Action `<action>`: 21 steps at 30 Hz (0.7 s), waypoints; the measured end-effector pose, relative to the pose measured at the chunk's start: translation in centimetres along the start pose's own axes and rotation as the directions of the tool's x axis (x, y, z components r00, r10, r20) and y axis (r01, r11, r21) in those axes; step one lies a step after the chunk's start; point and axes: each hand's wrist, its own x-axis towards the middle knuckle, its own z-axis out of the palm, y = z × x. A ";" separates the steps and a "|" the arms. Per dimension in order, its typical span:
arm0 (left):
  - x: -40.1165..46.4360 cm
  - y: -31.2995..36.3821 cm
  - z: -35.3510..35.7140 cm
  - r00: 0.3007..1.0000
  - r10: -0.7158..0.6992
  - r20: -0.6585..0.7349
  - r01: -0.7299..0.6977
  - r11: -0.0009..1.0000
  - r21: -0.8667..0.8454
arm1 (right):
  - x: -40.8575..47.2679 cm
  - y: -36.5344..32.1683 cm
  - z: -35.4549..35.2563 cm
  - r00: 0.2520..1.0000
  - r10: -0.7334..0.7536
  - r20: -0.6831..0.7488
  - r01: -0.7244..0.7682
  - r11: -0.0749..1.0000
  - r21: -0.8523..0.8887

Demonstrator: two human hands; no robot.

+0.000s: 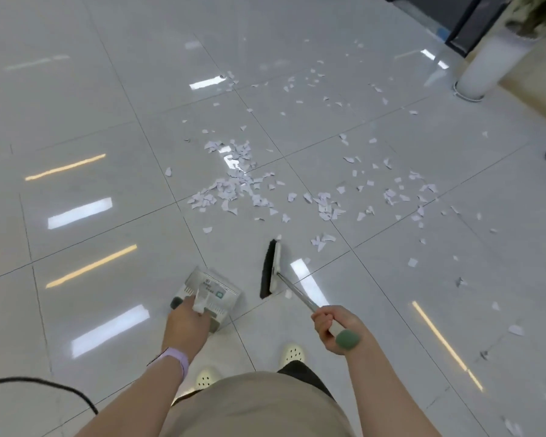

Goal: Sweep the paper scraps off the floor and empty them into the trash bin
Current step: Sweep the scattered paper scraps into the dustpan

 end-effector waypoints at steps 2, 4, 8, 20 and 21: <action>-0.5 2.5 3.2 0.997 0.049 0.055 -0.051 0.998 0.044 | -0.8 -2.8 -3.0 0.998 -0.050 -0.043 0.052 0.997 0.050; -1.1 4.9 6.3 0.991 0.087 0.098 -0.097 0.989 0.109 | -1.0 -5.8 -5.3 0.988 -0.088 -0.124 0.095 0.994 0.052; -1.5 9.6 10.6 0.988 0.114 0.104 -0.120 0.991 0.059 | -0.7 -10.5 -7.5 0.912 -0.219 -0.347 0.152 0.965 -0.212; 0.7 12.2 10.8 0.997 0.055 -0.047 -0.059 0.994 -0.090 | -1.1 -15.0 -1.0 0.897 -0.369 -0.242 0.248 0.875 -0.415; 1.0 12.2 10.2 0.997 0.046 -0.061 -0.051 0.994 -0.093 | -1.1 -15.0 0.5 0.911 -0.360 -0.201 0.248 0.867 -0.431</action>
